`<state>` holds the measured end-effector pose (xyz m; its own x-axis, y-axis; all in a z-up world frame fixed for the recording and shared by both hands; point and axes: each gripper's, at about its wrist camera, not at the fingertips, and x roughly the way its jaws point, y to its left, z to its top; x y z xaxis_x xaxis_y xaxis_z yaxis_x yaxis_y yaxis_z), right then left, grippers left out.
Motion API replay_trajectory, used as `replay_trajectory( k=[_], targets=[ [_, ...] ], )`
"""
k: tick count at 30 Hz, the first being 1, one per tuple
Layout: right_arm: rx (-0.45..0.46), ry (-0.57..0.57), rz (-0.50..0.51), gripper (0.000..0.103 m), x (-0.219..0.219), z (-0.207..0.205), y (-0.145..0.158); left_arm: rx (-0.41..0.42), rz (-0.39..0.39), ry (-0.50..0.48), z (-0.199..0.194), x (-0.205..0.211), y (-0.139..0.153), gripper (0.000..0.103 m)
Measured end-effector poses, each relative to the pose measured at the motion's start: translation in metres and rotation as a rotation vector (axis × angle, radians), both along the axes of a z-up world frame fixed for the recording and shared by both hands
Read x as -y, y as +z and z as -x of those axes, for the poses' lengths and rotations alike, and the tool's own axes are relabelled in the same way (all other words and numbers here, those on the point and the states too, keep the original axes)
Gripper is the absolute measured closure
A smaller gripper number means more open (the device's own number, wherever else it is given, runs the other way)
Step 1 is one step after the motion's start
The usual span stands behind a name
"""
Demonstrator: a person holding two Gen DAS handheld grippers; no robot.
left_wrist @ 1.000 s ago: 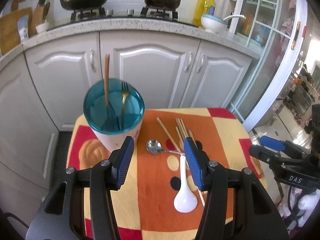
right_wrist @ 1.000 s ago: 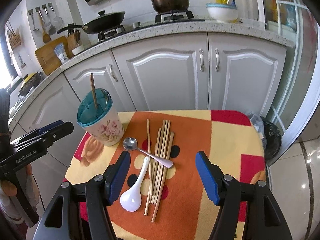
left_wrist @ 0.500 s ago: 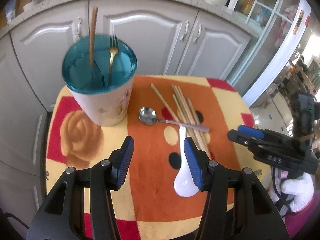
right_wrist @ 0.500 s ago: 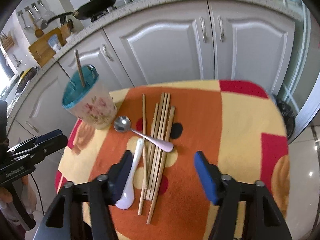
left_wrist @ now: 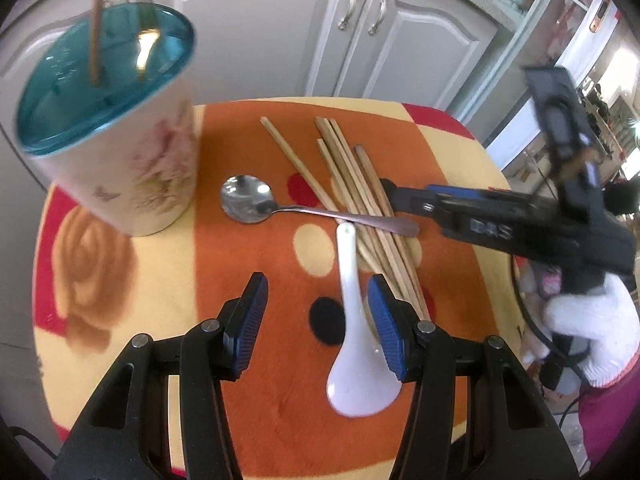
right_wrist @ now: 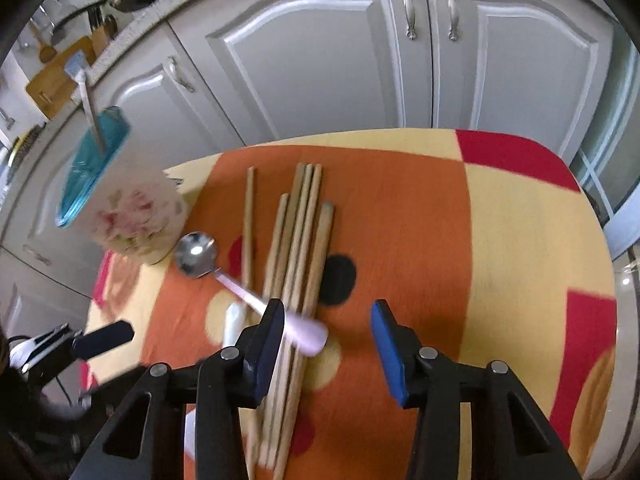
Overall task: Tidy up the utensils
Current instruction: 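Grasp the white ceramic spoon by its handle with the left tool while the right tool reaches a chopstick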
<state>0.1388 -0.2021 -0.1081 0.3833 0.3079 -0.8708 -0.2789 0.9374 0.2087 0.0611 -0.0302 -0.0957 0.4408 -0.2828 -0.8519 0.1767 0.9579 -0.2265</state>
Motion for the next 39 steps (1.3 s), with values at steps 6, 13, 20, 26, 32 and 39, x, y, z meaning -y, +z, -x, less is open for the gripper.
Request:
replay_trajectory(
  k=[6, 13, 20, 26, 32, 39],
  targets=[
    [-0.045, 0.005, 0.007, 0.068, -0.005, -0.031, -0.016, -0.033, -0.023, -0.011, -0.017, 0.008, -0.016, 0.052],
    [-0.010, 0.083, 0.103, 0.068, -0.024, -0.037, -0.016, -0.061, -0.036, -0.027, -0.028, 0.015, -0.028, 0.052],
    [-0.030, 0.054, 0.124, 0.069, 0.014, -0.032, -0.014, -0.065, -0.058, -0.071, -0.042, 0.026, -0.032, 0.052],
    [-0.050, 0.008, 0.007, 0.069, 0.041, -0.027, -0.014, -0.068, -0.064, -0.074, -0.052, 0.029, -0.035, 0.077],
    [-0.052, -0.013, -0.015, 0.069, 0.031, -0.041, -0.016, -0.088, -0.012, -0.084, -0.051, 0.023, -0.034, 0.092],
    [-0.041, 0.030, -0.028, 0.094, 0.019, -0.029, -0.009, -0.054, 0.040, -0.062, -0.029, 0.000, -0.011, 0.092]
  ],
)
